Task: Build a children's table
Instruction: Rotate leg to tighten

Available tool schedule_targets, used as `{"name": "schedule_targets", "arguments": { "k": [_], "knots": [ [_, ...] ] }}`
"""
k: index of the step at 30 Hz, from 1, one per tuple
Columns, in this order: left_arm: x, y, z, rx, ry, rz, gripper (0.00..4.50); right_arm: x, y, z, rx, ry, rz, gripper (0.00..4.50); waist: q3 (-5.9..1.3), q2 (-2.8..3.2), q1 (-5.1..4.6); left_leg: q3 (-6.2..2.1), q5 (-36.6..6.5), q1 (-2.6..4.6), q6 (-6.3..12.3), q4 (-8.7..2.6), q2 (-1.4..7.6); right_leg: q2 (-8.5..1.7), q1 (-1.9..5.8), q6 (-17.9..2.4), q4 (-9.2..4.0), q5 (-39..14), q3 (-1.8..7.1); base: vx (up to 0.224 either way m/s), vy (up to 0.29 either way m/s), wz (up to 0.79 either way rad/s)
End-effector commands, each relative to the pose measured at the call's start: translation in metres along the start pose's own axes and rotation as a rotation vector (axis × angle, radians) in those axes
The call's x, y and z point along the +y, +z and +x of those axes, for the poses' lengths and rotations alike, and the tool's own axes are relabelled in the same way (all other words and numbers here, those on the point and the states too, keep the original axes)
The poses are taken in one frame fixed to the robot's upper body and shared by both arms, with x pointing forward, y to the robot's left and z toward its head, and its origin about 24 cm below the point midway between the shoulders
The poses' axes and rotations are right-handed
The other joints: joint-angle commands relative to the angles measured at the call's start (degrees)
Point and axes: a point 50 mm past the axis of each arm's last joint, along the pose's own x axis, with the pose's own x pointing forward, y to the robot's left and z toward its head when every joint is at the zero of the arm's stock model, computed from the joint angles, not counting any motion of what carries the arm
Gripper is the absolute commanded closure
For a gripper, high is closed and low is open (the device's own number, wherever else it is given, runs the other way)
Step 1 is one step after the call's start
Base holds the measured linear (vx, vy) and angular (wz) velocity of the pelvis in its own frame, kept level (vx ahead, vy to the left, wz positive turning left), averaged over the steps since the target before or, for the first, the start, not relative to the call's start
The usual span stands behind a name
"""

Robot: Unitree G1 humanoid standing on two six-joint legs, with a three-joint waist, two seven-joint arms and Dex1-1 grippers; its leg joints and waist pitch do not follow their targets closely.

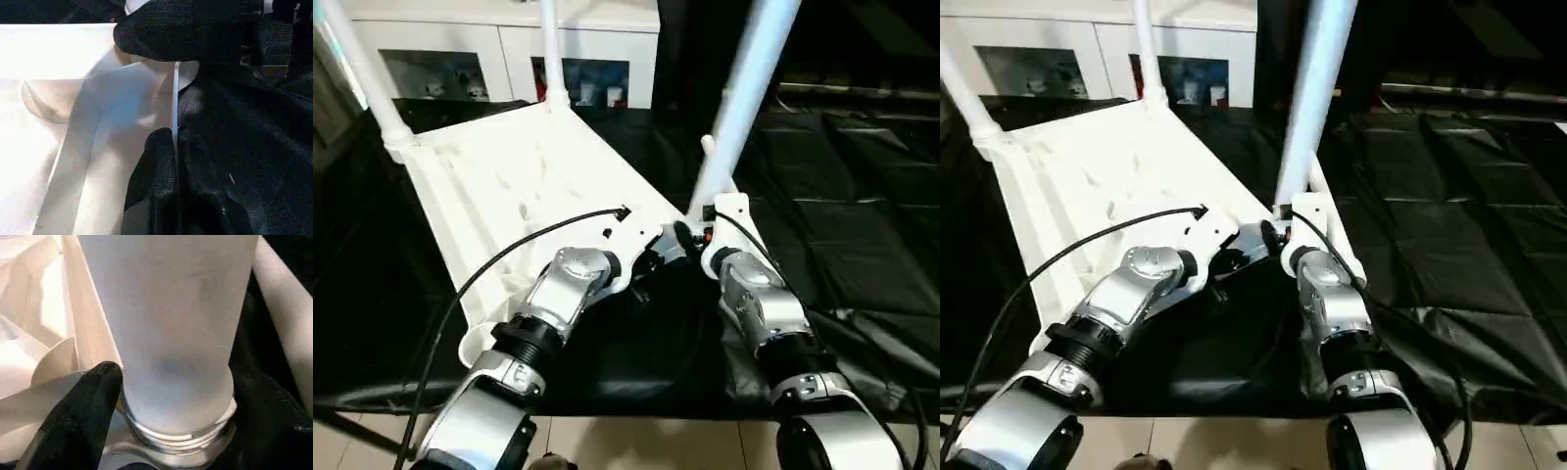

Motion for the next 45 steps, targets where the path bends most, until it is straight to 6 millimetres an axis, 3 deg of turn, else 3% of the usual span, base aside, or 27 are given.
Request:
{"name": "schedule_targets", "arguments": {
  "k": [1, 7, 11, 14, 19, 24, 25, 28, 29, 40, 45],
  "knots": [
    [-0.008, 0.007, 0.002, -0.084, -0.063, -0.004, 4.5, 0.013, -0.002, 0.002, 0.027, 0.106, -0.015, 0.6, -3.77, -0.71, 0.29, -1.04, -10.1, 0.9, 2.73, -3.6, 2.32, -3.97, 2.99, -11.2, -4.17, -7.1, 3.11, 0.0, 0.0, 0.0],
    [0.005, -0.005, -0.015, -0.068, -0.109, 0.025, 4.5, -0.013, 0.013, -0.015, 0.042, 0.217, -0.125, 0.11, -3.78, -1.04, 0.63, -0.84, -8.2, 0.85, 4.49, -3.35, 2.37, -3.92, 3.06, -11.2, -4.0, -6.1, 3.15, 0.0, 0.0, 0.0],
    [0.009, -0.009, -0.025, -0.075, -0.165, 0.032, 4.5, -0.025, 0.015, -0.027, 0.069, 0.303, -0.23, 0.05, -3.61, -0.82, 0.77, -0.9, -10.0, 0.99, 3.41, -3.56, 2.4, -3.94, 2.83, -10.9, -4.36, -9.7, 3.04, 0.0, 0.0, 0.0],
    [0.004, -0.01, -0.036, -0.104, -0.284, 0.049, 4.5, -0.029, 0.016, -0.038, 0.09, 0.404, -0.319, 0.05, -3.63, -1.08, 0.79, -0.86, -10.6, 0.93, 2.93, -3.6, 2.57, -3.99, 2.91, -10.4, -4.37, -10.4, 3.18, 0.0, 0.0, 0.0],
    [-0.003, -0.011, -0.046, -0.107, -0.413, 0.07, 4.5, -0.03, 0.017, -0.045, 0.107, 0.479, -0.379, 0.05, -3.71, -1.08, 0.94, -0.68, -8.3, 0.85, 4.49, -3.34, 2.55, -3.81, 2.63, -11.7, -3.84, -6.9, 3.25, 0.0, 0.0, 0.0],
    [-0.005, -0.016, -0.051, -0.085, -0.461, 0.082, 4.5, -0.028, 0.017, -0.05, 0.127, 0.543, -0.395, 0.05, -3.63, -1.03, 1.34, -0.67, -10.0, 1.15, 3.44, -3.49, 2.72, -3.88, 2.51, -11.4, -4.01, -9.3, 3.32, 0.0, 0.0, 0.0],
    [-0.005, -0.017, -0.053, -0.083, -0.464, 0.082, 4.5, -0.027, 0.017, -0.051, 0.132, 0.567, -0.39, 0.34, -3.64, -1.02, 1.43, -0.67, -9.9, 1.12, 3.36, -3.49, 2.69, -3.91, 2.53, -11.3, -4.03, -9.4, 3.33, 0.0, 0.0, 0.0],
    [-0.005, -0.018, -0.054, -0.079, -0.469, 0.081, 4.5, -0.026, 0.014, -0.054, 0.156, 0.596, -0.397, 0.42, -3.68, -1.17, 1.48, -0.68, -9.5, 1.02, 3.37, -3.44, 2.64, -3.91, 2.62, -11.3, -3.95, -8.8, 3.31, 0.0, 0.0, 0.0],
    [-0.005, -0.018, -0.054, -0.079, -0.469, 0.081, 4.5, -0.026, 0.014, -0.054, 0.156, 0.597, -0.397, 0.67, -3.7, -1.15, 1.5, -0.71, -9.4, 1.02, 3.36, -3.44, 2.67, -3.93, 2.64, -11.3, -3.88, -8.6, 3.3, 0.0, 0.0, 0.0],
    [-0.005, -0.02, -0.057, -0.067, -0.47, 0.082, 4.5, -0.025, 0.009, -0.056, 0.155, 0.609, -0.38, 1.6, -3.72, -1.23, 1.53, -0.66, -8.5, 0.97, 3.73, -3.31, 2.57, -3.83, 2.64, -11.5, -3.77, -7.9, 3.27, 0.0, 0.0, 0.0],
    [-0.001, -0.02, -0.054, -0.07, -0.402, 0.068, 4.5, -0.024, 0.004, -0.049, 0.114, 0.519, -0.315, 1.79, -3.82, -1.14, 1.45, -0.66, -8.2, 0.98, 3.52, -3.27, 2.54, -3.88, 2.6, -11.8, -3.75, -7.6, 3.29, 0.0, 0.0, 0.0]
  ]
}}
